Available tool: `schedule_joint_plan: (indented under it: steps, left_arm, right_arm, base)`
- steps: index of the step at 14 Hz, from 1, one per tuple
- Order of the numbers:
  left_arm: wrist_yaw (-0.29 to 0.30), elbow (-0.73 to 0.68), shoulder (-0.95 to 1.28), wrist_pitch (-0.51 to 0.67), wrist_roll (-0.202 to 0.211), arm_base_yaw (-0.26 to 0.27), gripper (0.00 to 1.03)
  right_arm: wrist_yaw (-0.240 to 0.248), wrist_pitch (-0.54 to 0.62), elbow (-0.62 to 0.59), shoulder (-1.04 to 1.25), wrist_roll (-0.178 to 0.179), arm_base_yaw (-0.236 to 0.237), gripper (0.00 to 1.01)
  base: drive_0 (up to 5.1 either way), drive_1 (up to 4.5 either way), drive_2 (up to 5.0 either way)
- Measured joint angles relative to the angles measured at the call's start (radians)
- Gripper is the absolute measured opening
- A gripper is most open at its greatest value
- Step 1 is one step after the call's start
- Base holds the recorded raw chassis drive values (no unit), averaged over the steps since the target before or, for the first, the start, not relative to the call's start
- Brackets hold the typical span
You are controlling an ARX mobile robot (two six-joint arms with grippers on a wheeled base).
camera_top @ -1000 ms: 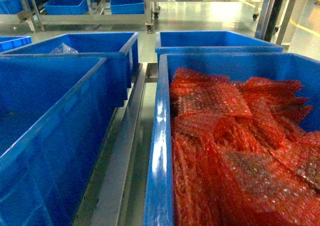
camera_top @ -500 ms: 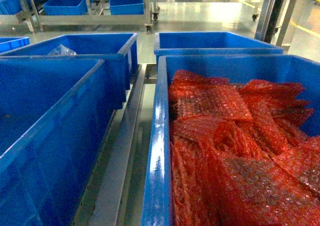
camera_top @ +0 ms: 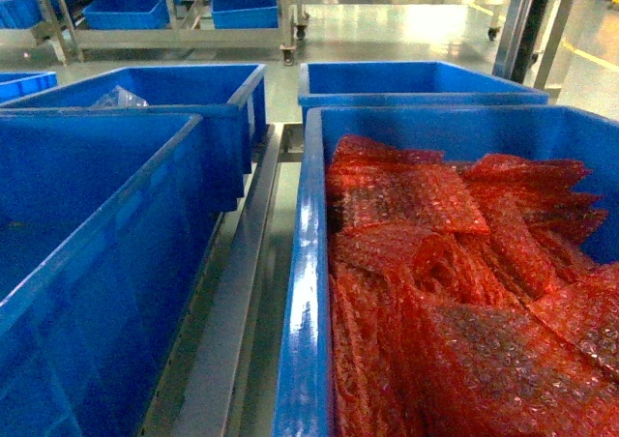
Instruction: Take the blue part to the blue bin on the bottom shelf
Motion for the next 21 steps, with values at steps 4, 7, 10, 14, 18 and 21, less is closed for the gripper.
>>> schedule_joint_plan:
  steps: [4,7,10,14,18,21]
  left_arm:
    - [0.000,0.000,0.000,0.000,0.000,0.000,0.43]
    - [0.000,0.000,0.000,0.000,0.000,0.000,0.43]
    - [0.000,0.000,0.000,0.000,0.000,0.000,0.43]
    - [0.000,0.000,0.000,0.000,0.000,0.000,0.43]
    - [0.000,0.000,0.000,0.000,0.000,0.000,0.43]
    - [0.000,0.000,0.000,0.000,0.000,0.000,0.43]
  right_arm:
    - [0.000,0.000,0.000,0.000,0.000,0.000,0.98]
    - [0.000,0.000,0.000,0.000,0.000,0.000,0.98]
    - [0.000,0.000,0.000,0.000,0.000,0.000,0.98]
    - [0.000,0.000,0.000,0.000,0.000,0.000,0.98]
    - [0.000,0.000,0.000,0.000,0.000,0.000,0.98]
    - [0.000,0.000,0.000,0.000,0.000,0.000,0.98]
  base:
    - [0.0,0.00,0.0]
    - [0.0,0.00,0.0]
    - [0.0,0.00,0.0]
    - [0.0,0.00,0.0]
    - [0.0,0.00,0.0]
    - [0.0,0.00,0.0]
